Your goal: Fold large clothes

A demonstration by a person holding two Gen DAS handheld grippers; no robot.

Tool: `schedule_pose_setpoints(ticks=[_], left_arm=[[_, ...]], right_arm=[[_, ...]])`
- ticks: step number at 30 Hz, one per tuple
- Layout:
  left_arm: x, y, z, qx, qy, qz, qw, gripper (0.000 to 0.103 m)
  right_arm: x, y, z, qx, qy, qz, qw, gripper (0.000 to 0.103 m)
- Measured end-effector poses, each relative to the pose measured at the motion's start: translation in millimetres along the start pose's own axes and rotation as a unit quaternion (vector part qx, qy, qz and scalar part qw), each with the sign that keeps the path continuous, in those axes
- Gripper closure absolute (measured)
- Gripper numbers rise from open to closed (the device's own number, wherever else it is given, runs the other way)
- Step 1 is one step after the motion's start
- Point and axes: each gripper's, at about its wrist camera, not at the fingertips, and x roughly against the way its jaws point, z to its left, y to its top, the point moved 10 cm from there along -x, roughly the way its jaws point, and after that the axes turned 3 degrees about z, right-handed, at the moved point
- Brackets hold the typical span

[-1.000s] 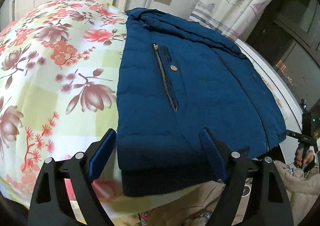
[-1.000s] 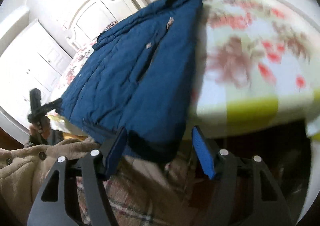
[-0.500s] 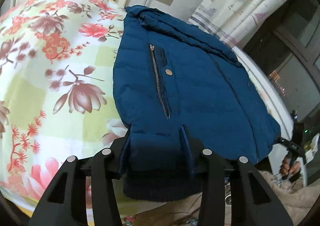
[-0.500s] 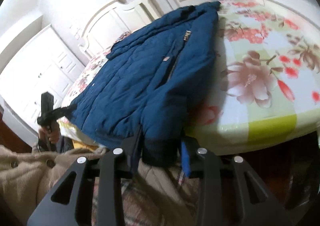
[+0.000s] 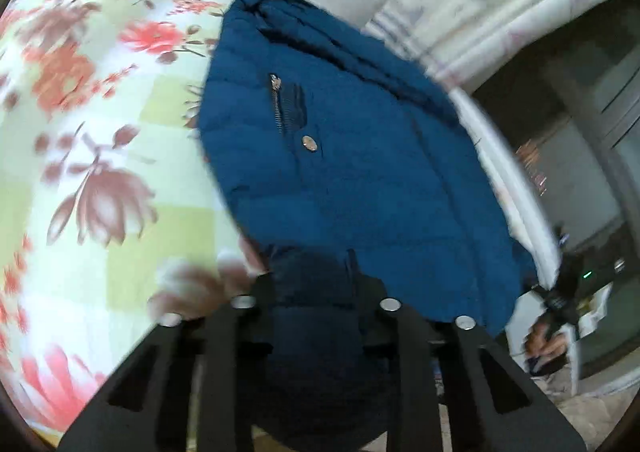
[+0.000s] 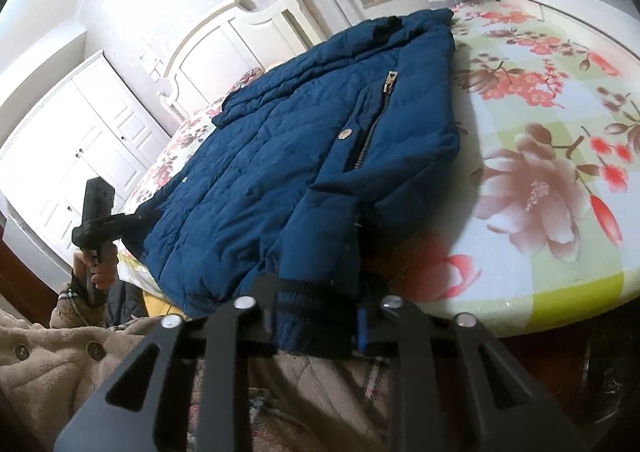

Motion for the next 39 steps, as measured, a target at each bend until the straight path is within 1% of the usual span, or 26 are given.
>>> schedule_pose_setpoints(ticks=[3,4,6,9,11,12,14,16,18,20,21,22,23,24,25,26,27,28,29,30,32,33,34,36,37,39], left_arm=[[25,-12,-13,0.005,-0.035,-0.041,0.9986,0.091],[40,-19,-23,0.008,-0.061,-0.055,0.9966,0.091],[71,-34,-43,-0.003,-0.101,-0.075,0.9921,0.091],[112,-55,-65,-0.015,-0.141,-0.092,0.9856,0.091],[143,-62,-80,-0.018,-0.181,-0.113,0.9768,0.090],[155,-57,-86,-0.013,-0.207,-0.122,0.9707,0.090],[164,-36,-91,0.003,-0.242,-0.130,0.9616,0.089],[156,6,-88,0.039,-0.267,-0.122,0.9552,0.087],[139,46,-85,0.059,-0.268,-0.110,0.9552,0.085],[109,101,-74,0.098,-0.276,-0.097,0.9513,0.084],[85,132,-62,0.134,-0.275,-0.083,0.9484,0.079],[69,151,-51,0.160,-0.268,-0.073,0.9472,0.065],[50,168,-39,0.188,-0.262,-0.063,0.9445,0.047],[28,189,-21,0.232,-0.266,-0.056,0.9340,0.004],[18,199,-8,0.261,-0.268,-0.055,0.9259,0.004],[7,206,12,0.297,-0.256,-0.048,0.9185,0.004],[-3,214,31,0.340,-0.258,-0.047,0.9031,0.004],[-5,220,39,0.359,-0.268,-0.051,0.8928,0.004],[-4,227,47,0.368,-0.273,-0.054,0.8873,0.004],[0,229,52,0.360,-0.268,-0.057,0.8917,0.004],[14,240,61,0.314,-0.220,-0.077,0.9204,0.004],[19,243,64,0.288,-0.183,-0.085,0.9359,0.004],[22,242,66,0.269,-0.154,-0.087,0.9469,0.004],[21,246,72,0.203,-0.074,-0.079,0.9731,0.004],[19,245,74,0.178,-0.057,-0.072,0.9798,0.004],[1,242,60,0.103,-0.020,-0.043,0.9935,0.004]], right_arm=[[19,-5,9,0.011,0.015,-0.008,1.000,0.087],[30,-4,15,0.017,0.027,-0.016,0.999,0.088],[60,-5,33,0.040,0.052,-0.037,0.997,0.089],[110,-7,63,0.073,0.084,-0.072,0.991,0.089],[142,2,83,0.088,0.106,-0.108,0.985,0.089],[157,15,95,0.099,0.114,-0.132,0.980,0.089],[165,42,105,0.100,0.120,-0.154,0.976,0.089],[150,92,111,0.094,0.102,-0.154,0.978,0.089],[124,138,108,0.081,0.077,-0.141,0.984,0.089],[81,194,93,0.044,0.051,-0.120,0.990,0.089],[63,212,86,0.030,0.036,-0.115,0.992,0.087],[41,230,75,0.004,0.026,-0.105,0.994,0.082],[13,251,56,-0.029,0.016,-0.088,0.996,0.077],[-6,262,44,-0.047,0.009,-0.079,0.996,0.059],[-25,272,27,-0.075,0.000,-0.075,0.994,0.032],[-40,277,12,-0.101,-0.003,-0.076,0.992,0.023],[-51,276,4,-0.116,-0.002,-0.078,0.990,0.021],[-59,275,-5,-0.126,0.000,-0.079,0.989,0.021],[-65,274,-11,-0.129,0.002,-0.079,0.988,0.022],[-69,272,-18,-0.123,-0.003,-0.081,0.989,0.022],[-73,268,-32,-0.105,-0.026,-0.077,0.991,0.022],[-74,268,-42,-0.094,-0.043,-0.072,0.992,0.023],[-76,268,-51,-0.089,-0.056,-0.066,0.992,0.023],[-82,269,-66,-0.083,-0.059,-0.049,0.994,0.023],[-87,269,-72,-0.077,-0.061,-0.035,0.995,0.022],[-97,270,-80,-0.059,-0.074,-0.013,0.995,0.023]])
